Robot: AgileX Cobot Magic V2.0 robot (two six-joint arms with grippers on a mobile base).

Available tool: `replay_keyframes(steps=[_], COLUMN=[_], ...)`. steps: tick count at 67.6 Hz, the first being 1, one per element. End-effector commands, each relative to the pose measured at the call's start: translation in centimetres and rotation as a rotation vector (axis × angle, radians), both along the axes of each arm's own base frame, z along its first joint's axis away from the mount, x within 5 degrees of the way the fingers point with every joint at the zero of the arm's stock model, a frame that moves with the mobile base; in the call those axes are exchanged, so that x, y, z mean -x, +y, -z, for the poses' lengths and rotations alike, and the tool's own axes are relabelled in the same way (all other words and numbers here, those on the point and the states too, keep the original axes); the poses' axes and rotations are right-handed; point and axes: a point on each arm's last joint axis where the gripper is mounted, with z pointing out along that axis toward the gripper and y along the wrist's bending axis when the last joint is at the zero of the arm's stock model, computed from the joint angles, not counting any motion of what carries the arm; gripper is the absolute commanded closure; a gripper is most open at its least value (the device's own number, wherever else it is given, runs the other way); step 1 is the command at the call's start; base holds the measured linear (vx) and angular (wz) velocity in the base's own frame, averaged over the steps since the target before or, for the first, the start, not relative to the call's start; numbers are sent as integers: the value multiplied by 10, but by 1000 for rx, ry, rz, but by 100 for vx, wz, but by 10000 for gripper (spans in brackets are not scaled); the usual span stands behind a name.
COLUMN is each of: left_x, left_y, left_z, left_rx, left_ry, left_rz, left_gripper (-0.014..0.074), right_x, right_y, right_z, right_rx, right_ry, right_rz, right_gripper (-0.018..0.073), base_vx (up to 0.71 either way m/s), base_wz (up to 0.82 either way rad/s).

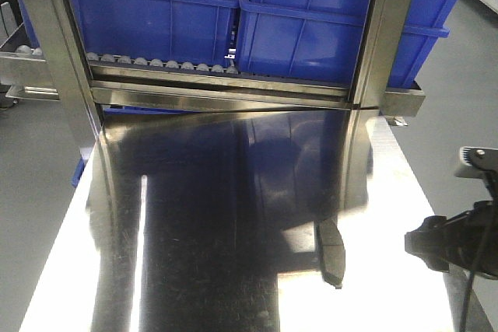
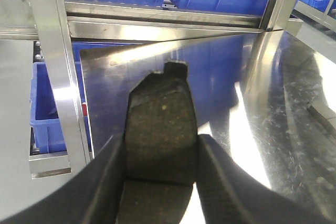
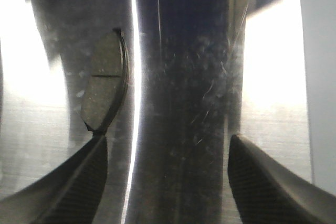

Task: Move and align brake pads A on conveyor
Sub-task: 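Lower the right gripper onto the other brake pad on the table, then close the right gripper on the pad and lift it off the table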

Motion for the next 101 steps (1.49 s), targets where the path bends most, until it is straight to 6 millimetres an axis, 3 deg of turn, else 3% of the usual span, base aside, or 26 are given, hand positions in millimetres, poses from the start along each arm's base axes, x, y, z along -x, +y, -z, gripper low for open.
replay_keyframes(steps=[1,14,29,36,64,82,101], left_x=[-1,-1,-1,-1,-1,-1,-1], left_y=[-2,-2,-2,-2,-2,-2,-2], left_z=[-16,-16,-16,-16,-16,-16,-16], left_rx=[24,24,24,24,24,24,24], left_ry=[-100,-100,-100,-100,-100,-100,-100], left_rz=[19,19,19,19,19,19,19], left_gripper=[603,603,603,603,603,603,603], right_x=[-18,-43,-70,-82,-121,-129,-133], right_y=[1,17,78,95,109,108,105], right_z=[-11,-20,-16,-7,21,37,40], right_rx=[-16,-19,54,101,176,176,162], right_ry=[-22,53,120,171,332,386,382], right_rz=[12,-40,-75,-64,-51,-31,-43], right_gripper=[92,92,92,92,92,92,92], base_vx=[0,0,0,0,0,0,0], base_wz=[0,0,0,0,0,0,0])
